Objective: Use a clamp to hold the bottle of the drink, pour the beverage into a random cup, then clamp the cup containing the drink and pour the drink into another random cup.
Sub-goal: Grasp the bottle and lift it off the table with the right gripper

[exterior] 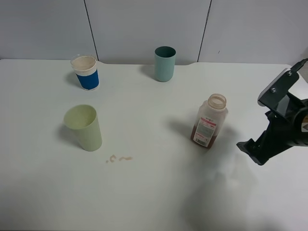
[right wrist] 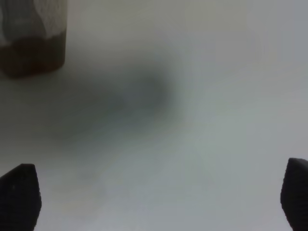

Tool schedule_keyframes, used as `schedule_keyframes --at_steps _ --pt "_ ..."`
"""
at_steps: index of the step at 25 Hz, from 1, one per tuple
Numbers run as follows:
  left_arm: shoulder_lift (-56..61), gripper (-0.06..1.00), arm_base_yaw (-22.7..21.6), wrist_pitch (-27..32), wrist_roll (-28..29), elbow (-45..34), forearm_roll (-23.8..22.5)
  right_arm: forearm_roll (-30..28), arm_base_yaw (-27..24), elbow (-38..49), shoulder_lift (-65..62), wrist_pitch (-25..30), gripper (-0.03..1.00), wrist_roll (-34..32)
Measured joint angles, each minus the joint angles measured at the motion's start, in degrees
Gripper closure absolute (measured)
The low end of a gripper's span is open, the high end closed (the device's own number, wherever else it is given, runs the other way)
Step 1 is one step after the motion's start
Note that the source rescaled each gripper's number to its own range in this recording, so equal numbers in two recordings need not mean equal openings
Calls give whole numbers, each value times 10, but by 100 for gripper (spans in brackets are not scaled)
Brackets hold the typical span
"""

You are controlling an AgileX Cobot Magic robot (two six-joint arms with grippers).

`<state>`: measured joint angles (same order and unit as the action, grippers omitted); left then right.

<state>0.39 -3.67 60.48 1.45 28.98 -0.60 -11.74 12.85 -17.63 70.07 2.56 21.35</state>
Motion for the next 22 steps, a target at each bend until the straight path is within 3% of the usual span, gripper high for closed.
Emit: schedule_keyframes --at_steps 6,16,22 --pt "0 -6 0 0 0 0 0 7 42 0 2 -4 -3 -6" --pt "0 -6 0 0 0 0 0 18 46 0 30 -17 -3 -24" --pt "0 -6 0 0 0 0 0 19 46 0 45 -77 -3 -84"
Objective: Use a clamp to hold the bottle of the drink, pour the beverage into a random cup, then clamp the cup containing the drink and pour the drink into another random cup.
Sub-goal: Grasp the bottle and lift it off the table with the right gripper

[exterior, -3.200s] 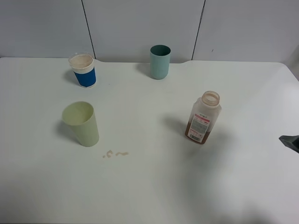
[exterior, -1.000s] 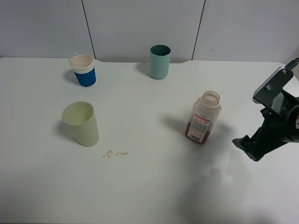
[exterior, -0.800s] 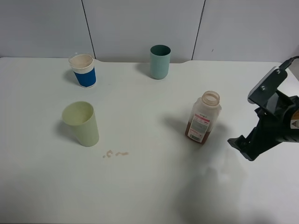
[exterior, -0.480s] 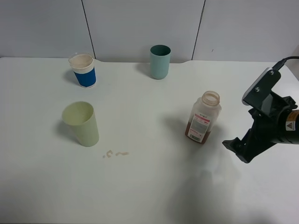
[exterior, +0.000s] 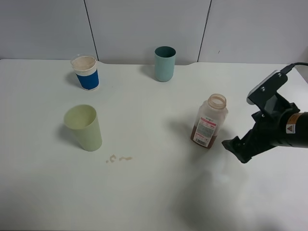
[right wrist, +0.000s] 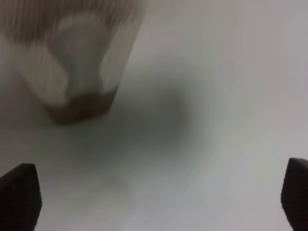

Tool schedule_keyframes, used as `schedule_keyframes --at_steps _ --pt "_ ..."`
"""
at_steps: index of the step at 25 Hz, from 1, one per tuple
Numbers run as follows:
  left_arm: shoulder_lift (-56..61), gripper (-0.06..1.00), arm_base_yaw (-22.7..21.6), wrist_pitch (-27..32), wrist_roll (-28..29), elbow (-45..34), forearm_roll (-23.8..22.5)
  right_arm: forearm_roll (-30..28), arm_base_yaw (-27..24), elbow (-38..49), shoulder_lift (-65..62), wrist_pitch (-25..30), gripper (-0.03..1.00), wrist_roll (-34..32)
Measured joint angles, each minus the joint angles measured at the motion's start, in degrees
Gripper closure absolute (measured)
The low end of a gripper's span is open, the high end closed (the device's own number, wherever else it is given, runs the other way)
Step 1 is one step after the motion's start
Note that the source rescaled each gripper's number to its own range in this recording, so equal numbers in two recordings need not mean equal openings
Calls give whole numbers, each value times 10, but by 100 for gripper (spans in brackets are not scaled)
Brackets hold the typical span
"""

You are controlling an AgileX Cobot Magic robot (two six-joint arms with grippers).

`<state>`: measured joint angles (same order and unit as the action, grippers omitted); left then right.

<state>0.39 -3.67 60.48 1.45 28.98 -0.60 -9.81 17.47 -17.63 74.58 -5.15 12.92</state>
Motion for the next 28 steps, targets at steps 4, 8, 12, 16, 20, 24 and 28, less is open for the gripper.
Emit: schedule_keyframes --at_steps 4,8,12,16,20,24,28 --pt "0 -6 0 0 0 0 0 -8 0 0 0 -46 -3 -70" --pt "0 -6 0 0 0 0 0 -26 0 23 0 -99 -3 -185" --pt "0 -6 0 0 0 0 0 -35 0 63 0 -181 -3 -247" --pt "0 -6 0 0 0 0 0 -47 0 66 0 -195 -3 -256" --pt "0 -6 0 0 0 0 0 -49 0 66 0 -177 -3 -257" --pt "0 -6 0 0 0 0 0 -66 0 66 0 -147 -3 -257" --pt "0 -6 0 0 0 0 0 -111 0 66 0 -130 -3 -265"
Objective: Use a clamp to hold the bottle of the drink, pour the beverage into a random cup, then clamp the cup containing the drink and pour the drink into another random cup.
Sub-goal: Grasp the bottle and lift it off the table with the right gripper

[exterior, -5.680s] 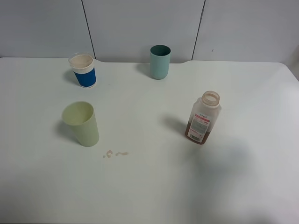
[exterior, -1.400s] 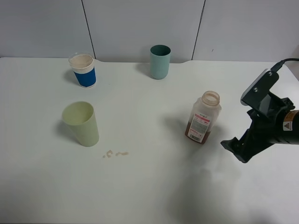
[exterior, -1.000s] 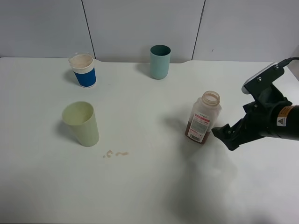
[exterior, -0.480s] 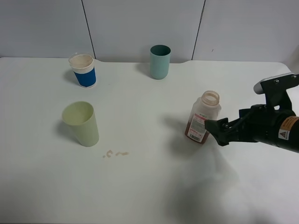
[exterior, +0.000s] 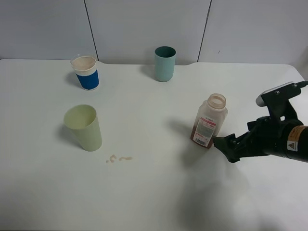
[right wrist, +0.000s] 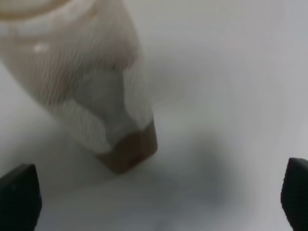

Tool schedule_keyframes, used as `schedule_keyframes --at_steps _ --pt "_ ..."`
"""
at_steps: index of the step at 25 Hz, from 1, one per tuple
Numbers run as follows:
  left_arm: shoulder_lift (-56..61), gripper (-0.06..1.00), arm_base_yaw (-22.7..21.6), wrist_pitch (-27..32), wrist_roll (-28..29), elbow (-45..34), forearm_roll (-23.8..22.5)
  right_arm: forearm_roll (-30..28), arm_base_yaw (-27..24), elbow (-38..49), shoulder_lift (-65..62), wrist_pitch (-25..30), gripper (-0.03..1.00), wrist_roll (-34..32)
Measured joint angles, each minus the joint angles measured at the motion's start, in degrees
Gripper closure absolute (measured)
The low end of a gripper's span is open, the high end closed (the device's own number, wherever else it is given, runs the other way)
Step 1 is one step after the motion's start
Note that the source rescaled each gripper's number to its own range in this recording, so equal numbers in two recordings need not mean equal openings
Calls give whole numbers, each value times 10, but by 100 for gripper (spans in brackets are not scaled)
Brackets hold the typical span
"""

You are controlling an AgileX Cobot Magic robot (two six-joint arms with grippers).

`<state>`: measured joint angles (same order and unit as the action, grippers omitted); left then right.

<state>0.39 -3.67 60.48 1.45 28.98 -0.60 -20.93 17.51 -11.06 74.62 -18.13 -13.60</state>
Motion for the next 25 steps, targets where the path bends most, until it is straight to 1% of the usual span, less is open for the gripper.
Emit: schedule_keyframes --at_steps 3,7,12,18,24,25 --pt "0 -6 0 0 0 0 0 -44 0 0 0 9 -3 -3" --pt "0 -6 0 0 0 0 0 -82 0 0 0 14 -3 -5" --pt "0 -6 0 0 0 0 0 -98 0 -6 0 28 -3 -5" --pt "0 -6 0 0 0 0 0 -108 0 -9 0 29 -3 -5" --pt "0 -6 0 0 0 0 0 -116 0 -10 0 29 -3 49" --pt "0 -6 0 0 0 0 0 -116 0 -10 0 29 -3 70"
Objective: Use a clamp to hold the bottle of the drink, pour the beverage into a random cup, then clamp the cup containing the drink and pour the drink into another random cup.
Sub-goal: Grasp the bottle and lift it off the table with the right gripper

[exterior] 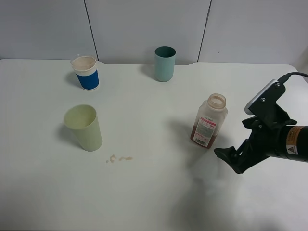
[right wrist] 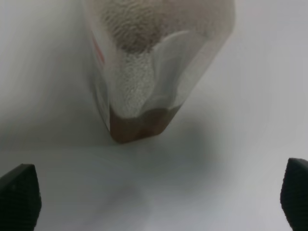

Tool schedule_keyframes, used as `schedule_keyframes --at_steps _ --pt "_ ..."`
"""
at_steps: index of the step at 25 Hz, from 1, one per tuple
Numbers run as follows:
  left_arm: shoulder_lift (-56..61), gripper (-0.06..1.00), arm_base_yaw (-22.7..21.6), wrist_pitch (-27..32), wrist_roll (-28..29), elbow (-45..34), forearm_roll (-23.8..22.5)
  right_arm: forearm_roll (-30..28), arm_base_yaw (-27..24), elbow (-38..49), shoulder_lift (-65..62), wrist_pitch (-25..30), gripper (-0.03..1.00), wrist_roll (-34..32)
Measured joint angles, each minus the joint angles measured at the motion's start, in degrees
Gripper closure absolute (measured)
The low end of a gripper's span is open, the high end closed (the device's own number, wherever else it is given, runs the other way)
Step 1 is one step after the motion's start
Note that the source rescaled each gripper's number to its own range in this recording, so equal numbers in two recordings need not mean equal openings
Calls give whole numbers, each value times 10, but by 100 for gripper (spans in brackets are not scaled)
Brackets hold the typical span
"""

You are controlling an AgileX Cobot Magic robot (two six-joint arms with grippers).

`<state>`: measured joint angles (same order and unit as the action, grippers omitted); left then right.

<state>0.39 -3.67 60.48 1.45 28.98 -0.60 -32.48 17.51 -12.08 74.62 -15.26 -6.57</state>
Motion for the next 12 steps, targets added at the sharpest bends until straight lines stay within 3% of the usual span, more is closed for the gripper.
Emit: schedule_keyframes --at_steps 4,12 --pt "0 -6 0 0 0 0 0 0 -7 0 11 -5 -3 37" --pt "0 -6 0 0 0 0 0 0 -17 -31 128 -66 -3 40"
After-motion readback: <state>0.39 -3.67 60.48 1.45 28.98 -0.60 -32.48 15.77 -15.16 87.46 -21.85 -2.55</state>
